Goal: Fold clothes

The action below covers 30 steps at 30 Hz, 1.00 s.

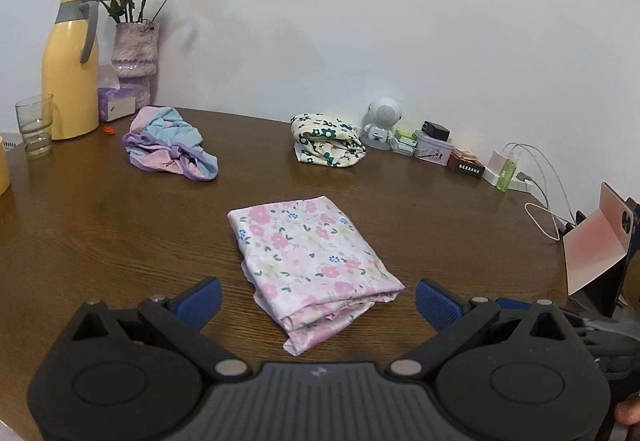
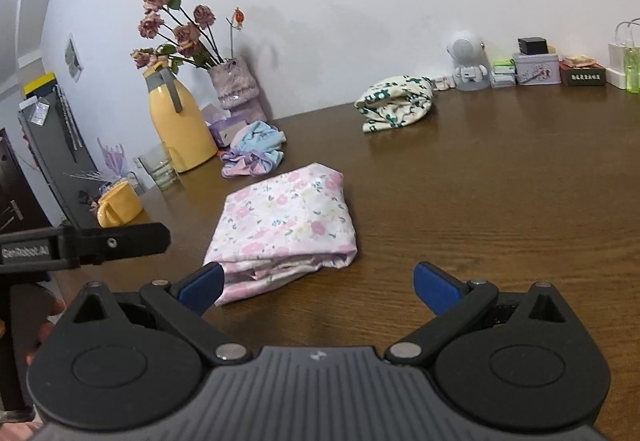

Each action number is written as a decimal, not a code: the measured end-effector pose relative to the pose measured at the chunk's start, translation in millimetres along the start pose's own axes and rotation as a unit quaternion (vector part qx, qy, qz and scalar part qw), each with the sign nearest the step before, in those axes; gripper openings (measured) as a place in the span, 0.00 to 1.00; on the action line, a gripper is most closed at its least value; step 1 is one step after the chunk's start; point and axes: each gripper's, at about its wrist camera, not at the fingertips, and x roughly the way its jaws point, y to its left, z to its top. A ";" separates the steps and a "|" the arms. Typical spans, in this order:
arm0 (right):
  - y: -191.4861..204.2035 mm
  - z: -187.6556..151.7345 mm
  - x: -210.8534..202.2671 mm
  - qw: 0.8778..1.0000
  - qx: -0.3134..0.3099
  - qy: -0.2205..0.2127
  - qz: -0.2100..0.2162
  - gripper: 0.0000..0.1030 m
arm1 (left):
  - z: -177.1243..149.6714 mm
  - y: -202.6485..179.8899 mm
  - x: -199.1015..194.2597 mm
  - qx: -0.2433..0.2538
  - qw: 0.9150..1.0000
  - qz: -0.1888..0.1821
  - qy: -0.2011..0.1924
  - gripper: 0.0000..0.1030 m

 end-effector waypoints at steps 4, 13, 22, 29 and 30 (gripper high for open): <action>-0.9 -2.4 -4.4 1.000 0.004 0.002 -0.014 1.00 | -1.3 -1.1 -3.0 -0.009 1.000 0.012 0.003 1.00; 5.6 0.2 -3.9 0.999 -0.016 0.005 -0.031 1.00 | -6.2 2.7 -2.5 -0.029 0.999 0.033 0.017 1.00; 5.7 19.0 16.5 0.999 -0.046 0.023 -0.010 1.00 | -2.4 20.3 11.3 -0.063 0.997 0.041 0.031 1.00; -14.2 53.3 62.7 0.997 -0.027 0.066 0.026 1.00 | 10.3 42.2 39.3 -0.119 0.990 0.044 0.056 1.00; -15.5 57.2 68.2 0.996 -0.031 0.071 0.031 1.00 | 12.7 44.7 43.4 -0.123 0.990 0.045 0.059 1.00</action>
